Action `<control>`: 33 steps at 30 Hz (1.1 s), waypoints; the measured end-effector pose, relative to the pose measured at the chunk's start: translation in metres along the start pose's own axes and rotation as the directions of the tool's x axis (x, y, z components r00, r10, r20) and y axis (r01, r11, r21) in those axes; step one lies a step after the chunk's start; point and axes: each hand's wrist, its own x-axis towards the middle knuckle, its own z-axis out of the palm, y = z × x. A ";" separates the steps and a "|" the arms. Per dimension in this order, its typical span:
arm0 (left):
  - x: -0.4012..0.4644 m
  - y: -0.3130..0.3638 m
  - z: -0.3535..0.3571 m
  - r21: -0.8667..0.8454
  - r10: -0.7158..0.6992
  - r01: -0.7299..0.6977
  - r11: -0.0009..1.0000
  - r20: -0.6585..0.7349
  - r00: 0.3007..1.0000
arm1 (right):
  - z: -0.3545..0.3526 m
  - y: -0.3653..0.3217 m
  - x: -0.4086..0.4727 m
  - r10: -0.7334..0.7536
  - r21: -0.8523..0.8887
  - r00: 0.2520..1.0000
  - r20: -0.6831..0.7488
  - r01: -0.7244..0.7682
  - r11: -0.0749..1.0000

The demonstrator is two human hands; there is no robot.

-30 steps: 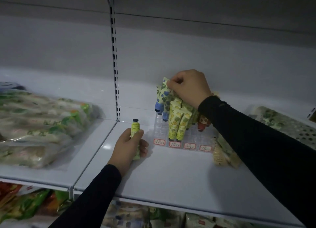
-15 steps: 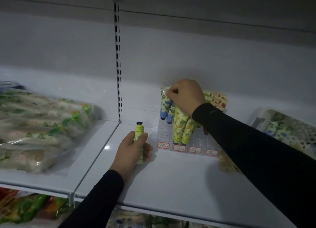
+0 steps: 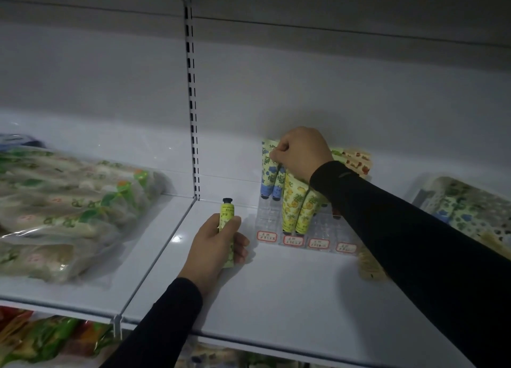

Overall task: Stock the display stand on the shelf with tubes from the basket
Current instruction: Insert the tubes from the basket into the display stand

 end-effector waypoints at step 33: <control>-0.001 -0.001 0.001 0.079 0.048 -0.047 0.996 -0.008 0.999 | -0.030 0.009 -0.030 -0.009 0.140 0.985 -0.175 0.034 0.990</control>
